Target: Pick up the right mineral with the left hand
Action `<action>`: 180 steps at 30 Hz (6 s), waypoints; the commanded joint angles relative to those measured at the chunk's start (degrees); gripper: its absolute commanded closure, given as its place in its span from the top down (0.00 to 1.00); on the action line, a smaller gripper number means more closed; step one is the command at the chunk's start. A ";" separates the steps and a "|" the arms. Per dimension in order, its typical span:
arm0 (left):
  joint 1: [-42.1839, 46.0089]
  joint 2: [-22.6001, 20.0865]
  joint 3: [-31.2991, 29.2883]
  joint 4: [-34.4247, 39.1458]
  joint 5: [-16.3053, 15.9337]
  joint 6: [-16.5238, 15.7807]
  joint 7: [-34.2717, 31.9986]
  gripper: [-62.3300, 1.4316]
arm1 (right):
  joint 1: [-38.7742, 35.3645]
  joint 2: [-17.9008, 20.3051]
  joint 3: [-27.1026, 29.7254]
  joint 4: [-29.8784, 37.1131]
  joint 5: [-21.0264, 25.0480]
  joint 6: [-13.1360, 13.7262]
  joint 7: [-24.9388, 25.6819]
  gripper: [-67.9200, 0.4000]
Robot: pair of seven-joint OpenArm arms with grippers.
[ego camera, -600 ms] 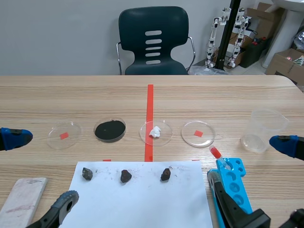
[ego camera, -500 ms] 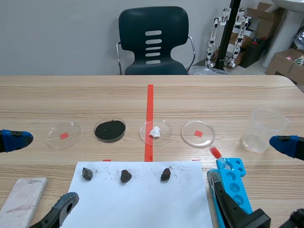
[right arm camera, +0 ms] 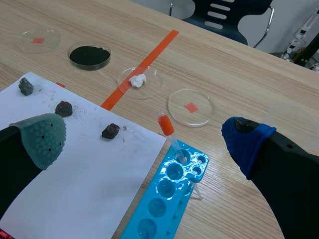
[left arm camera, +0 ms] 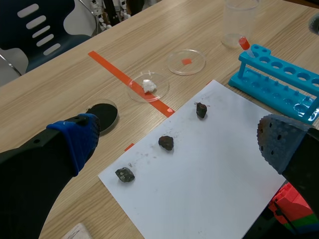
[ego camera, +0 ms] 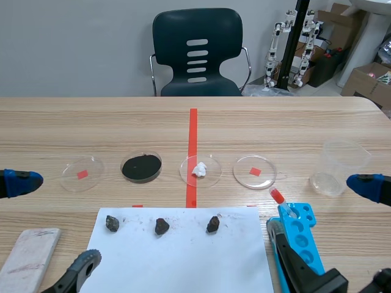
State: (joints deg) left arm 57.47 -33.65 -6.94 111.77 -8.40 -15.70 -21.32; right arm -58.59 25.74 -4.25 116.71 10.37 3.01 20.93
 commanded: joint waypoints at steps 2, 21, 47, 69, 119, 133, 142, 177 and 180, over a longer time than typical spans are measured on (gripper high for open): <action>0.44 0.28 -0.15 1.14 -0.52 -0.15 -1.14 1.00 | 0.50 0.44 0.09 0.22 0.39 0.00 0.85 1.00; 0.44 0.28 -0.15 1.14 -0.55 -0.15 -1.11 1.00 | 0.50 0.44 0.09 0.22 0.39 0.00 0.85 1.00; -23.63 0.42 18.27 1.14 -14.97 6.84 35.34 1.00 | 0.50 0.44 0.09 0.22 0.39 0.00 0.85 1.00; -62.79 5.33 55.43 -13.97 -17.11 36.35 54.53 1.00 | 0.50 0.44 0.09 0.22 0.39 0.00 0.85 1.00; -76.54 28.87 64.59 -50.03 -14.51 41.90 60.48 0.63 | 0.50 0.44 0.09 0.22 0.39 0.00 0.85 1.00; -76.52 30.14 64.59 -50.03 -14.80 41.94 58.66 0.57 | 0.50 0.44 0.09 0.22 0.39 0.00 0.85 1.00; -76.37 30.10 64.59 -50.05 -14.95 41.94 58.64 0.48 | 0.50 0.44 0.09 0.22 0.39 0.00 0.85 1.00; -75.43 31.06 64.57 -52.89 -14.93 41.97 58.05 0.42 | 0.50 0.44 0.09 0.22 0.39 0.00 0.85 1.00; -75.43 31.08 64.57 -53.22 -14.95 41.97 57.70 0.42 | 0.50 0.44 0.09 0.22 0.39 0.00 0.85 1.00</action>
State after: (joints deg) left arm -17.78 -3.16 57.47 57.93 -23.27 26.17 36.80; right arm -58.59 25.74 -4.25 116.66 10.37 3.01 20.95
